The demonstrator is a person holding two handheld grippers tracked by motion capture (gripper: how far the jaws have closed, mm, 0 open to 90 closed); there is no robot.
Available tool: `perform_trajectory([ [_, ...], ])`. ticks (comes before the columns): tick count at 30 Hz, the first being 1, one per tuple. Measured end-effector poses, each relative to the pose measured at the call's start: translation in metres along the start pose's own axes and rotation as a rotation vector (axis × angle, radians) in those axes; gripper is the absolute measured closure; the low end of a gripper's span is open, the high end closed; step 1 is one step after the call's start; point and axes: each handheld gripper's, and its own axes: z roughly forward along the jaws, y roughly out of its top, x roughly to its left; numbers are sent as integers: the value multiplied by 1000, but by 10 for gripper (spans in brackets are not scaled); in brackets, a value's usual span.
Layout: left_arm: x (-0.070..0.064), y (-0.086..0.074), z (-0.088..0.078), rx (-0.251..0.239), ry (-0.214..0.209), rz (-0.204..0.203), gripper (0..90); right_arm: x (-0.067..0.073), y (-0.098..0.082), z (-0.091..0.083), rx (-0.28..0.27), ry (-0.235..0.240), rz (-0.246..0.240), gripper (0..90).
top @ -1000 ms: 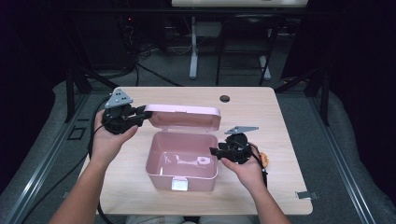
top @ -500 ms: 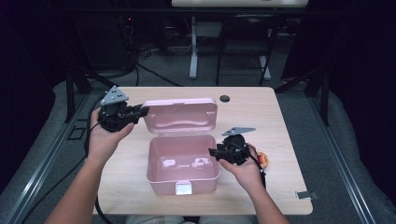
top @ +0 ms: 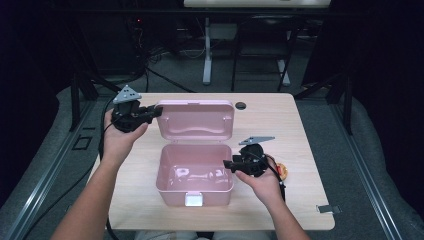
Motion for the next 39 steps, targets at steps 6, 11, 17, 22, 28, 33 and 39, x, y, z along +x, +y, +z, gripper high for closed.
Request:
perform_trajectory([
  [6,0,3,6,-1,2,-2,810,-1,0,0,-5,-2,0,546],
  [11,1,3,9,-2,3,-13,809,-1,0,0,-10,-8,-7,541],
  [17,1,1,13,-1,2,-19,769,-1,0,0,-9,-9,-9,540],
  [22,2,-1,16,8,-2,-26,741,-1,-1,0,-12,-9,-7,540],
  [28,3,-6,21,23,0,-32,704,-1,-1,1,-12,-11,-7,537],
  [33,5,-10,24,32,3,-41,692,-1,-1,1,-10,-9,-5,537],
  [39,9,-19,29,54,4,-56,695,-1,-1,1,-12,-11,-4,537],
])
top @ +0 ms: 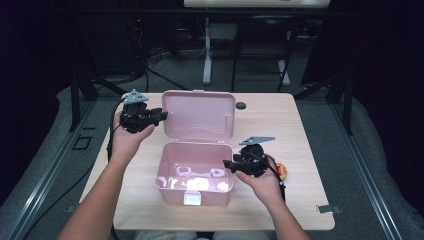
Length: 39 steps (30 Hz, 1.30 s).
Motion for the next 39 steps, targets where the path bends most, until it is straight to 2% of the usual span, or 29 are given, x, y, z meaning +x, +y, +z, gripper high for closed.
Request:
perform_trajectory([
  [5,-3,-6,9,22,-24,1,717,0,0,0,-4,2,-2,536],
  [11,-4,-11,13,39,-28,2,717,-1,-1,1,-15,2,1,523],
  [14,-3,-15,13,44,-31,-6,710,1,-4,7,42,-20,-28,565],
  [16,-3,-19,13,47,-32,-7,703,2,-5,11,54,-29,-32,563],
  [23,-5,-36,7,59,-44,-25,643,2,-3,7,47,-6,-10,570],
  [29,-8,-57,-1,88,-48,-33,563,3,-2,3,23,-5,-16,562],
  [39,-21,-82,-12,133,-68,-68,469,3,-1,2,25,1,-10,559],
])
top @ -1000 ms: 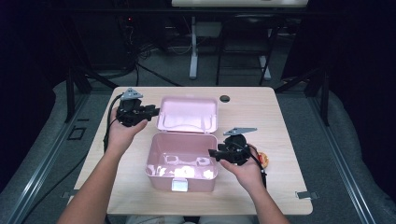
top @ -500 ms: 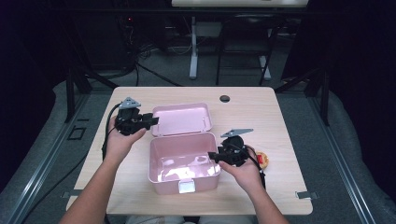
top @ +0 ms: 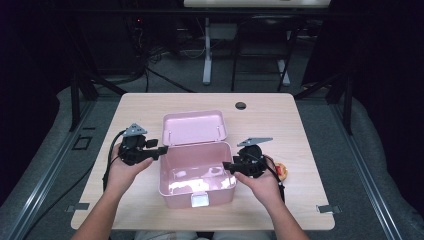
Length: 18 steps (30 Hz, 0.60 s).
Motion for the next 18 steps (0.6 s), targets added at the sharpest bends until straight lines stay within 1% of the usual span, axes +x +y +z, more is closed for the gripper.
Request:
perform_trajectory([
  [5,-7,-11,-2,16,-4,-21,435,0,0,0,-1,2,0,555],
  [6,-9,-13,-3,22,-12,-29,432,0,0,0,-1,2,-1,554],
  [7,-10,-14,-3,34,-22,-25,435,0,0,0,-2,3,-1,553],
  [9,-13,-17,-3,49,-27,-27,436,0,0,0,-4,3,-1,553],
  [12,-17,-21,-4,58,-31,-18,436,0,0,-1,-4,4,-1,551],
  [13,-18,-22,-4,61,-38,-11,447,0,0,-1,-5,4,-2,551],
  [14,-19,-23,-4,63,-35,-8,480,0,0,-1,-5,4,-3,551],
  [15,-20,-24,-3,63,-26,-2,488,0,0,-1,-5,5,-3,551],
  [16,-20,-25,-3,65,-19,8,515,0,0,-1,-6,5,-4,550],
  [17,-19,-25,-4,63,-24,11,520,0,0,-1,-6,5,-4,549],
  [18,-19,-26,-3,58,-27,0,521,0,0,-1,-6,5,-4,550],
])
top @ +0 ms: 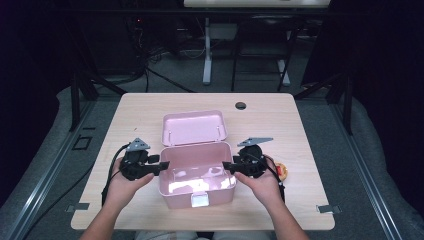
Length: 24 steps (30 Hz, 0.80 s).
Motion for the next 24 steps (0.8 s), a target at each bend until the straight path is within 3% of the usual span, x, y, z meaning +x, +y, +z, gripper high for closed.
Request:
perform_trajectory([
  [9,0,-1,4,-23,-5,20,547,0,1,-3,-8,-14,-10,547],
  [16,-4,0,9,8,-23,44,583,-5,3,-11,-33,-15,12,546],
  [18,-9,-3,12,38,-25,53,595,-6,3,-12,-33,-17,11,547],
  [24,-17,-6,9,47,-15,65,607,-5,2,-11,-30,-31,-11,580],
])
